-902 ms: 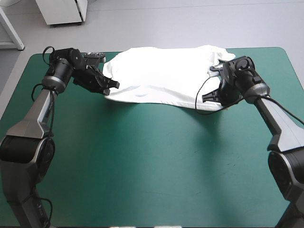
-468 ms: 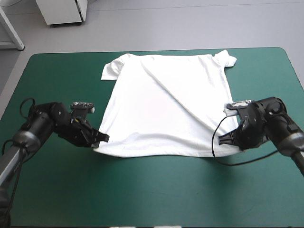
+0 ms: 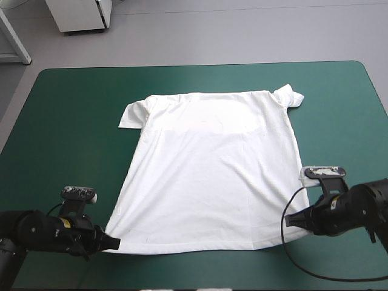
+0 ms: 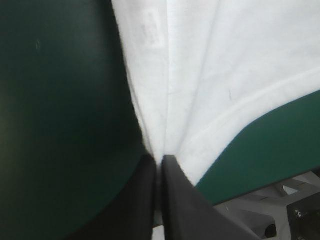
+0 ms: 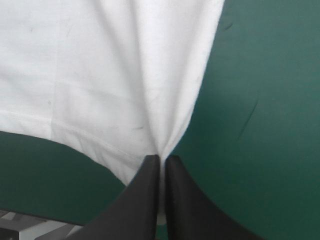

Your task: Fold the cloth

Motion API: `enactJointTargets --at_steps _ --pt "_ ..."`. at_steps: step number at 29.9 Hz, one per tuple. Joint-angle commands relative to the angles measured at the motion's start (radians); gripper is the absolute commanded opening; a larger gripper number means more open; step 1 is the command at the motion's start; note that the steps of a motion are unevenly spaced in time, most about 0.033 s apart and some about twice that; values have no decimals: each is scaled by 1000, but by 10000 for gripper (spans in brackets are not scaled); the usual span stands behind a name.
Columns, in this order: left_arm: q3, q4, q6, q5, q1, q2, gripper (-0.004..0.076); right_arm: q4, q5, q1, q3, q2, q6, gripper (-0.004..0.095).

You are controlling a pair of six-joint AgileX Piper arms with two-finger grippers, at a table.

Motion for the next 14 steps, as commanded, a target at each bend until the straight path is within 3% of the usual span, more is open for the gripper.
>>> enactJointTargets --at_steps 1,10,14 --pt "38 -31 -38 65 -2 -75 -22 63 23 -6 56 -82 15 -16" --pt "128 -78 -56 48 -2 -142 -21 74 23 -6 147 -178 49 -16" --pt "128 -87 -56 -4 -2 -142 49 61 23 -6 147 -178 36 87"
